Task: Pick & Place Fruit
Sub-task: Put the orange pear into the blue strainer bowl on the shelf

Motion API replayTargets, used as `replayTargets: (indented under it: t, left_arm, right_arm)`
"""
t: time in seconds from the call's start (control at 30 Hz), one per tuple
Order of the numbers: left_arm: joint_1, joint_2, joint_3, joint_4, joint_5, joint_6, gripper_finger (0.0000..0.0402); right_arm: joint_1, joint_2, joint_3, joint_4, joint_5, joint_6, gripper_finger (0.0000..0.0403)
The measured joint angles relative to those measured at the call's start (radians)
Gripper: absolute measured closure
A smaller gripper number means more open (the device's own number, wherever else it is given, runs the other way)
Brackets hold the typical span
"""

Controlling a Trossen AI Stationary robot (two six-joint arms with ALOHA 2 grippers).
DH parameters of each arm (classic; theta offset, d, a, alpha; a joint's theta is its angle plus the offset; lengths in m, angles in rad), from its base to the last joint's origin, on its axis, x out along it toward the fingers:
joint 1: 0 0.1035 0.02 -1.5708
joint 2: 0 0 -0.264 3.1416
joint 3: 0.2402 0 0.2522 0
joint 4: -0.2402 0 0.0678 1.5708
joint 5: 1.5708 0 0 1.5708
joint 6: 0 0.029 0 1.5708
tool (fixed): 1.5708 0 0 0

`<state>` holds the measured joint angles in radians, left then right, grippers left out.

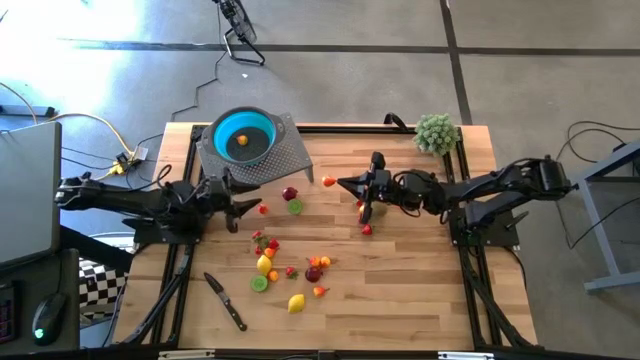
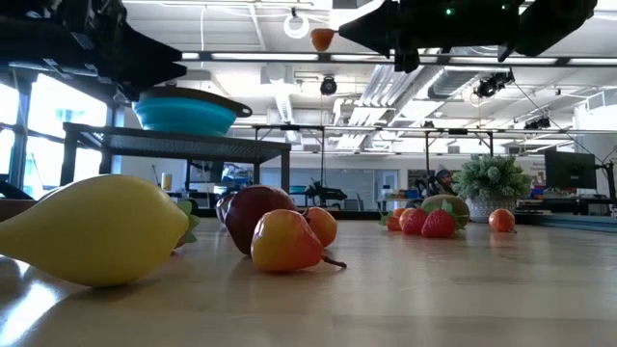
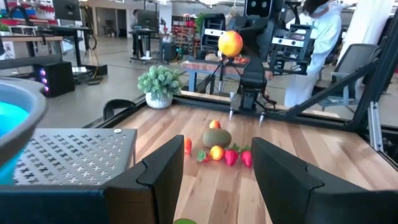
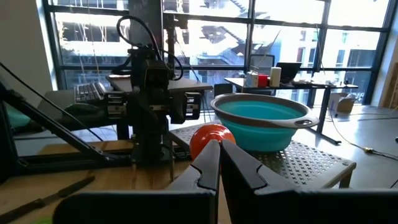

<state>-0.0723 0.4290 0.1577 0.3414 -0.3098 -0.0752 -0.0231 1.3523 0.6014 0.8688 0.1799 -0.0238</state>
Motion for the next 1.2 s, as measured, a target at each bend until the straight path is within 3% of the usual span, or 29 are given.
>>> replayTargets:
  t: [0.37, 0.67, 0.87, 1.2]
  left_arm:
    - [0.000, 0.308, 0.000, 0.380, 0.000, 0.050, 0.0217]
    - [0.000, 0.445, 0.001, 0.612, 0.001, 0.071, 0.0217]
    - [0.001, 0.487, 0.058, 0.591, 0.002, 0.018, 0.0217]
    - [0.040, 0.508, 0.157, 0.410, 0.044, -0.108, 0.0217]
  right_arm:
    - [0.010, 0.000, 0.000, 0.003, -0.004, 0.004, 0.0399]
    - [0.010, 0.000, 0.000, 0.015, -0.008, 0.030, 0.0399]
    - [0.010, 0.056, 0.039, 0.052, -0.060, 0.028, 0.0399]
    - [0.010, 0.233, 0.184, 0.055, -0.133, -0.005, 0.0399]
